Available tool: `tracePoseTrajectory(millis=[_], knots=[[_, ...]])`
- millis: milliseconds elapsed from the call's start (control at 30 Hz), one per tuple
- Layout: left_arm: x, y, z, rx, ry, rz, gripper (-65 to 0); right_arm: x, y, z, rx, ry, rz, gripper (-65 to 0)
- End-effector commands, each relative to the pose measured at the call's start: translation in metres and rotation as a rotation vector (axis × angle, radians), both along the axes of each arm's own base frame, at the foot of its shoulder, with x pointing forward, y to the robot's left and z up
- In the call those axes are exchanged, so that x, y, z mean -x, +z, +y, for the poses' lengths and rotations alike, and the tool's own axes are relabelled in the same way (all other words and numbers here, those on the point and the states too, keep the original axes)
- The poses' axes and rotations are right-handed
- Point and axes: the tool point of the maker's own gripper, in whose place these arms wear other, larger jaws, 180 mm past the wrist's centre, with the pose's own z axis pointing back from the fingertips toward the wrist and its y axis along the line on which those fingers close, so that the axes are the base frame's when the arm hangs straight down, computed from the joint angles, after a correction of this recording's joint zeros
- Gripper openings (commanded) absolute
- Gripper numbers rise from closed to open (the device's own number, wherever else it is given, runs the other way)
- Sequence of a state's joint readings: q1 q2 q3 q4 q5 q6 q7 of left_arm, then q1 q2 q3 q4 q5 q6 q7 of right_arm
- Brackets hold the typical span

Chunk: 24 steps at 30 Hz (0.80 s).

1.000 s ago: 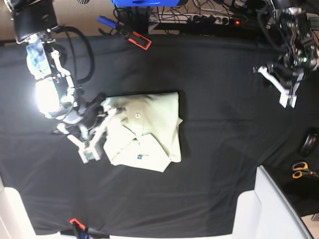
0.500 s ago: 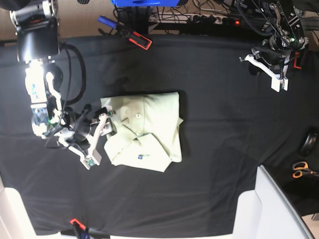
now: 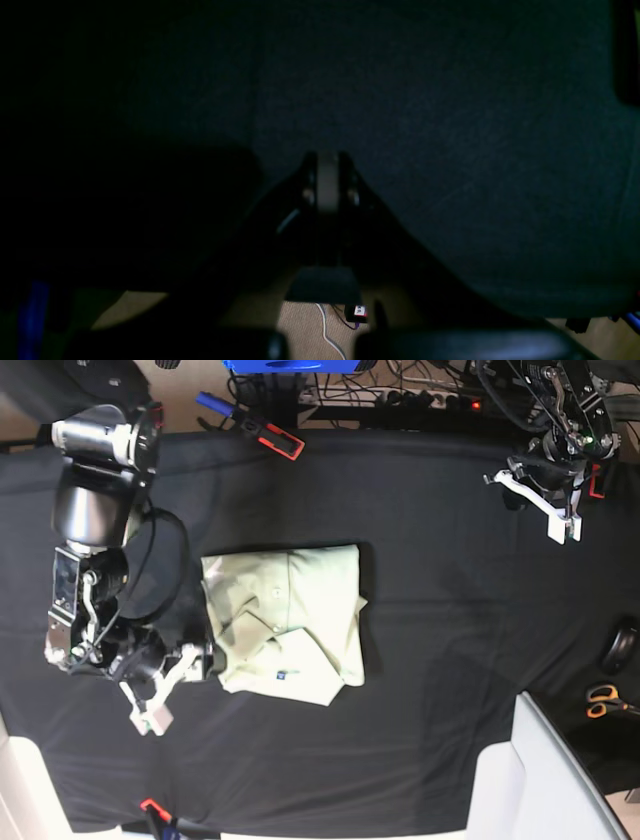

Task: Fold the T-shirt properly
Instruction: 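Move the right gripper to the shirt's collar-side edge and grasp it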

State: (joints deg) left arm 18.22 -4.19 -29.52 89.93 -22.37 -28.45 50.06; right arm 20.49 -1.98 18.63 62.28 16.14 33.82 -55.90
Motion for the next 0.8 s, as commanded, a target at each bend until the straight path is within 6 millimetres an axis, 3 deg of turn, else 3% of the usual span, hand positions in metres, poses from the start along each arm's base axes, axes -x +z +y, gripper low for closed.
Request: tracePoseTrajectory(millis=[0,267,533,767], knots=[[-0.007,0.009,0.006,-0.017,-0.003,-0.034,-65.0,-0.020,0.020,-0.007,-0.033,-0.051,-0.058,-25.7],[-0.008,0.009,0.006,-0.019,-0.005,-0.035,-65.0,-0.011,-0.008,-0.026,-0.302,-0.364,0.138,-25.7],[-0.009,0.010,0.008,-0.023,-0.007,-0.037,-65.0,0.000,-0.026,-0.007,-0.354,-0.359,0.216,-26.0],[-0.009,0.011,0.009,-0.025,-0.007,-0.037,-65.0,-0.008,-0.018,0.011,-0.490,-0.381,0.223,-38.6]])
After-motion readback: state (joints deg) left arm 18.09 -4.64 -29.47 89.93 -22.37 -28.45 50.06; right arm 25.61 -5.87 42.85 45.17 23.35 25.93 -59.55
